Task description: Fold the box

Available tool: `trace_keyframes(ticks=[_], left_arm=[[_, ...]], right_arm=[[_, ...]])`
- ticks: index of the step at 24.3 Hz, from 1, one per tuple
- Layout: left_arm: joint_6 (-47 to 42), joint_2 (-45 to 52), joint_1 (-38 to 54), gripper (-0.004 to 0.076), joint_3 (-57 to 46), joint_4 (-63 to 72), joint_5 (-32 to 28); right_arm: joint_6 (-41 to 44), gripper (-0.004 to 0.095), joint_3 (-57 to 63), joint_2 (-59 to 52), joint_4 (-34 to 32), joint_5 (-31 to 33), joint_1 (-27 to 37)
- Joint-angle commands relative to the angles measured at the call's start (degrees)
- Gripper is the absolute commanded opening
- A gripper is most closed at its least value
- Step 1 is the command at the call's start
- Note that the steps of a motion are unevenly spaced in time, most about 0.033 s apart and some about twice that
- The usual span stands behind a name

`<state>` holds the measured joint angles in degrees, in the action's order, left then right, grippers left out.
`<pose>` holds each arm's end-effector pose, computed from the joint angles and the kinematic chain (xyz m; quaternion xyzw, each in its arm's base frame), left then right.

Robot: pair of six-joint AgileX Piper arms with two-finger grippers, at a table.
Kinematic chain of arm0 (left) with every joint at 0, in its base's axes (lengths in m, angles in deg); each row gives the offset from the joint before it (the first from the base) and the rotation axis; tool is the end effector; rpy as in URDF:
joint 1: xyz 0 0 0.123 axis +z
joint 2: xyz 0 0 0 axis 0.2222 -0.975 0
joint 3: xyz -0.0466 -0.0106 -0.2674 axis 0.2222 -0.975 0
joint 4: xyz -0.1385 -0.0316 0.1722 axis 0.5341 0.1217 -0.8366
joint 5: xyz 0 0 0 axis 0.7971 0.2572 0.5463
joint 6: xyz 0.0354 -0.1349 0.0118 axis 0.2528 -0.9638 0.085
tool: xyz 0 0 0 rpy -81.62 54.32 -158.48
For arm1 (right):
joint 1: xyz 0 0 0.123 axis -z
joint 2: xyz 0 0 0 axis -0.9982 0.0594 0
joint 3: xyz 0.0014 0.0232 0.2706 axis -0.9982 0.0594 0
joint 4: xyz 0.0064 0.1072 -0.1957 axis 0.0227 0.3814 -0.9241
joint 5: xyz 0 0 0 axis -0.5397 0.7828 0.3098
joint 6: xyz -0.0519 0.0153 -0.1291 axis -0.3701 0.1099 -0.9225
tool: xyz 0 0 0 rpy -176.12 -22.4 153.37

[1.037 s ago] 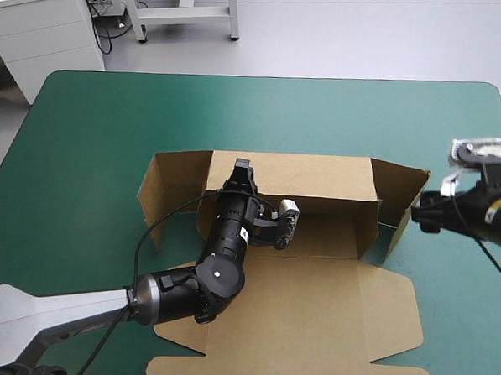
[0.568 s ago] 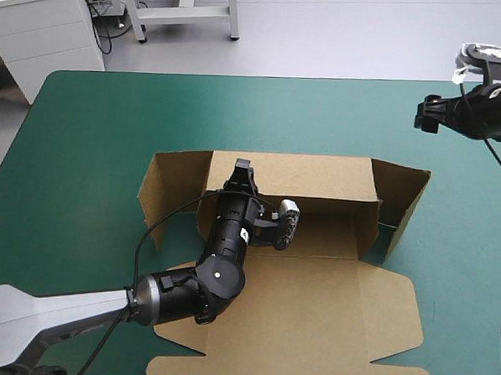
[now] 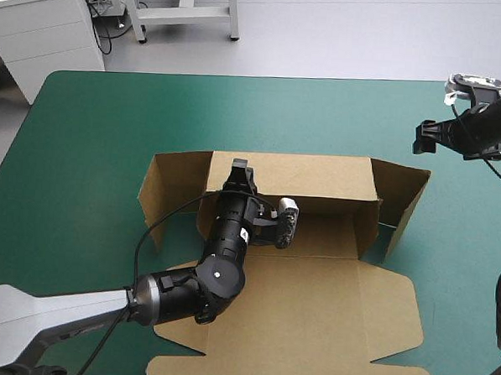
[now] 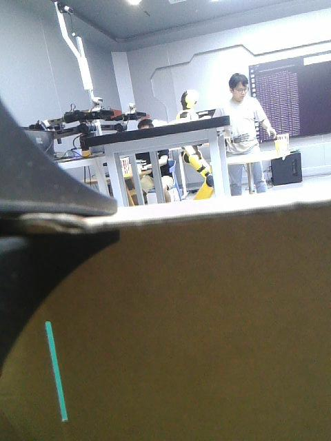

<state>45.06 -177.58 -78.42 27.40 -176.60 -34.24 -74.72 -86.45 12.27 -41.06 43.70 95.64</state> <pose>0.2343 -0.2468 0.2764 0.6042 0.5169 0.3852 0.4684 0.3574 -0.0265 0.3093 -0.0133 0.9693 0.0719 0.2348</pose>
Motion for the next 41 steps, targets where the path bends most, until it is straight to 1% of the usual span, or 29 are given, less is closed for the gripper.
trace_keyframes(ticks=[1,5,9,13,20,25,28,29,32,35,39,40,41], left_arm=[[-0.6,1.7,-0.3,-0.0032,1.2,-1.2,1.1],[-0.7,1.7,-0.3,-0.0032,1.2,-1.2,1.1],[-0.7,1.7,-0.3,-0.0032,1.2,-1.2,1.1],[-0.7,1.7,-0.3,-0.0032,1.2,-1.2,1.1],[-0.7,1.7,-0.3,-0.0032,1.2,-1.3,1.1],[-0.7,1.7,-0.3,-0.0032,1.2,-1.3,1.1],[-0.7,1.7,-0.3,-0.0032,1.2,-1.3,1.1],[-0.7,1.7,-0.3,-0.0032,1.2,-1.3,1.0],[-0.7,1.7,-0.3,-0.0032,1.2,-1.4,0.7],[-0.7,1.7,-0.3,-0.0032,1.2,-1.5,0.6],[-0.7,1.7,-0.3,-0.0032,1.2,-1.5,0.5],[-0.7,1.7,-0.3,-0.0032,1.2,-1.5,0.5],[-0.7,1.7,-0.3,-0.0032,1.2,-1.5,0.5]], right_arm=[[-1.7,0.0873,0.5,-2.6,3.1,0.1,0.4],[-3.3,0.0873,4.0,-3.2,5.1,0.1,0.4],[-4.4,0.0873,10.3,-6.8,5.7,-0.1,0.4],[-6.0,0.0873,17.4,-11.9,7.1,-2.9,0.4],[-11.3,0.0873,24.9,-17.5,9.2,-3.8,0.4],[-17.9,0.0873,29.9,-20.1,12.6,-3.8,0.4],[-23.3,0.0873,32.3,-20.8,15.6,-2.3,0.4],[-27.9,0.0873,33.6,-20.9,18.8,-0.4,0.3],[-32.6,0.0873,35.2,-20.9,23.9,0.1,0.3],[-35.6,0.0873,36.9,-20.9,27.3,-0.3,0.3],[-38.8,0.0873,40.1,-20.9,31.8,-3.7,0.3],[-40.6,0.0873,42.0,-21.5,34.5,-4.4,0.3],[-42.1,0.0873,43.2,-21.8,35.8,-5.2,0.2]])
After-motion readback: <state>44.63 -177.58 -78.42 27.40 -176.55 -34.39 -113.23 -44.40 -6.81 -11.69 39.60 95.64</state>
